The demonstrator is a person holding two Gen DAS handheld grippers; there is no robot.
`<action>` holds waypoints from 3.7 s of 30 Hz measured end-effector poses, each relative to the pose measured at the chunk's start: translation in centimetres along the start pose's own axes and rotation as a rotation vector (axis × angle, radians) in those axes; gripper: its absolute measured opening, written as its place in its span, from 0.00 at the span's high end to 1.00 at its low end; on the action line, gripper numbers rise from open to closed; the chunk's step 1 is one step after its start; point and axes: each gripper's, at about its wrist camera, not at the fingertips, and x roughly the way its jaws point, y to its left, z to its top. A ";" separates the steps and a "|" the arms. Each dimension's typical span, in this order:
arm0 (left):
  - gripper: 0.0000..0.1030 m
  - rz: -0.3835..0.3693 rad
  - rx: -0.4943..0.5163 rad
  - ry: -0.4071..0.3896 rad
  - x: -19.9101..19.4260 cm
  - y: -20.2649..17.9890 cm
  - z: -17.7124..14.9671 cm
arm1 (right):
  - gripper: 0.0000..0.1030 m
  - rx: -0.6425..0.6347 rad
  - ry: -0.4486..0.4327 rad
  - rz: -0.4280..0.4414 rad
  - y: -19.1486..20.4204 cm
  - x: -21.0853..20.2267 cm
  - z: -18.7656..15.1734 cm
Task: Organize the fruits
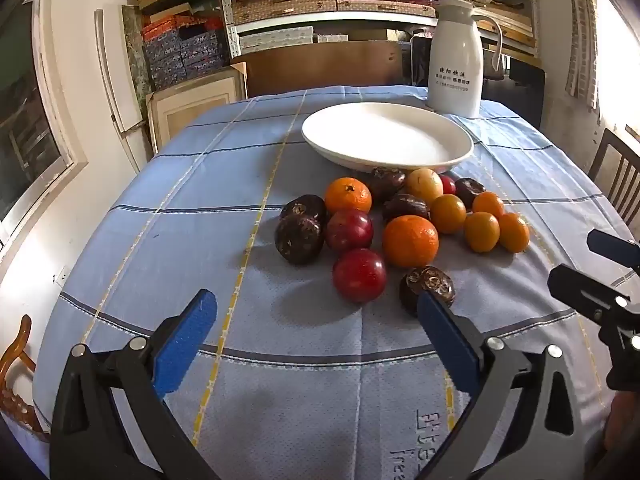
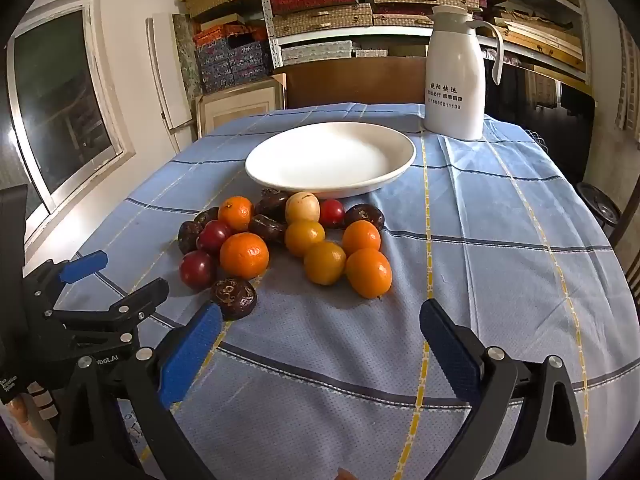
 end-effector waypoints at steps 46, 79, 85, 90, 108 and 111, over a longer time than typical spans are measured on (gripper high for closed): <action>0.04 -0.004 -0.003 0.047 1.1 -0.2 -0.9 | 0.03 -0.008 -0.002 0.023 0.6 -0.6 -0.2; 0.04 -0.020 -0.001 0.074 1.4 -0.7 -1.0 | 0.03 -0.012 -0.004 0.031 0.9 -0.8 -0.2; 0.04 -0.020 0.000 0.076 1.5 -0.8 -0.9 | 0.03 -0.008 -0.004 0.034 0.9 -1.0 -0.1; 0.04 -0.020 0.001 0.077 1.6 -0.8 -1.0 | 0.03 -0.009 -0.004 0.034 0.9 -1.0 -0.1; 0.04 -0.025 0.005 0.085 1.8 -1.0 -1.2 | 0.03 -0.011 -0.002 0.036 0.9 -1.1 -0.1; 0.04 -0.025 0.006 0.088 1.8 -1.1 -1.2 | 0.03 -0.010 -0.002 0.037 0.9 -1.1 -0.1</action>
